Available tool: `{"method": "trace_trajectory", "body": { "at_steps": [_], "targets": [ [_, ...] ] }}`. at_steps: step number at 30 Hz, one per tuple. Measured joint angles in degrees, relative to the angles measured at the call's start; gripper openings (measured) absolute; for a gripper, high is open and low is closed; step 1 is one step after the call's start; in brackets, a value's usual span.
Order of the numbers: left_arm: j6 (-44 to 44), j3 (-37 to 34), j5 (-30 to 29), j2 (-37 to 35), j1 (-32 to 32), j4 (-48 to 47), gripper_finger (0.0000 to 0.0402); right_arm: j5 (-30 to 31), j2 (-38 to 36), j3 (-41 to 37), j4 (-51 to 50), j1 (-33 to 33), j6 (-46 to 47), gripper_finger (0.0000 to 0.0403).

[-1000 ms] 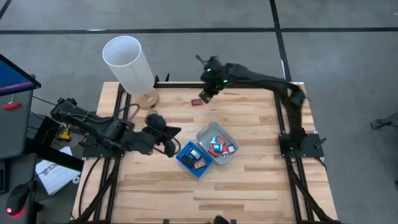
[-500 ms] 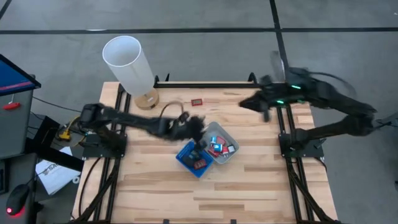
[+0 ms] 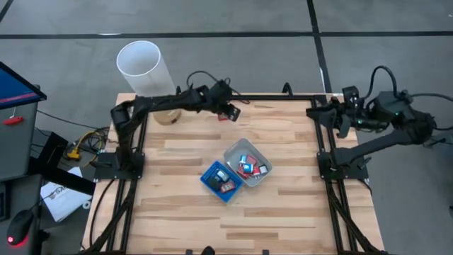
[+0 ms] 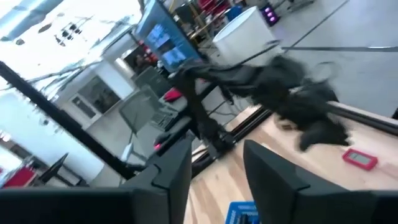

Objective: Pick & Place Office items
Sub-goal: Put the red digital timer into the blue bin

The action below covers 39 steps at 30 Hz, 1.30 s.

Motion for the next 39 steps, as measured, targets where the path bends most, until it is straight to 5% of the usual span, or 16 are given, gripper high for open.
{"method": "trace_trajectory", "body": {
  "at_steps": [10,14,30,39],
  "targets": [
    [2.3,9.1,2.1,12.6,1.5,-7.1,0.0142,1.2,-0.2,0.0,0.3,1.1,1.8,0.0177],
    [2.9,10.0,-2.9,13.6,2.1,-8.3,0.0157,1.1,-0.2,0.0,0.4,1.1,1.9,0.0181],
    [3.1,10.0,-4.4,15.3,6.5,-9.4,0.0148,1.9,-0.2,0.0,2.2,1.1,1.9,0.0182],
    [1.6,10.0,-6.0,15.3,7.3,-15.6,0.0053,1.9,0.2,0.0,3.4,1.1,1.5,0.0173]
  ]
}}
